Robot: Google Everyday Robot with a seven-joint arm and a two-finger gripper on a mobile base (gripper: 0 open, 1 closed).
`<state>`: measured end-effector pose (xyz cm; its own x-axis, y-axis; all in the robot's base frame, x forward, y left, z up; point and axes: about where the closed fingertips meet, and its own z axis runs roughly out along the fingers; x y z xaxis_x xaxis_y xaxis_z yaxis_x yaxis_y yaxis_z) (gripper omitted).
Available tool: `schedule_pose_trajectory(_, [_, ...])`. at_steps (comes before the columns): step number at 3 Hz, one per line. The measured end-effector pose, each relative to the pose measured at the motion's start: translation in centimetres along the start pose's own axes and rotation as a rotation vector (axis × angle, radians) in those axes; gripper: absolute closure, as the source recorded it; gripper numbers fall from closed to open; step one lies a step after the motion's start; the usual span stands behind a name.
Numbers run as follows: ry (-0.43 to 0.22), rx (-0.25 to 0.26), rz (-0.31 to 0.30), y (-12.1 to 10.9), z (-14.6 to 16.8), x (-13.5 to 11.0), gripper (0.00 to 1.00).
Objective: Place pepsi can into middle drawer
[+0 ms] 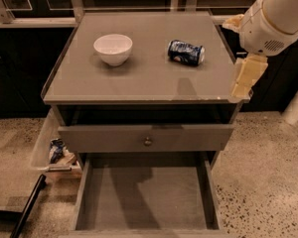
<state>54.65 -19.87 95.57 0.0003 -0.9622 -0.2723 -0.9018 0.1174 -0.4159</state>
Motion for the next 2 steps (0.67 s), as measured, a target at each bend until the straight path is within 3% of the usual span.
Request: schedule_pose_trajectory(2, [-0.014, 0.009, 0.025, -0.7, 0.68, 0.32, 0.0])
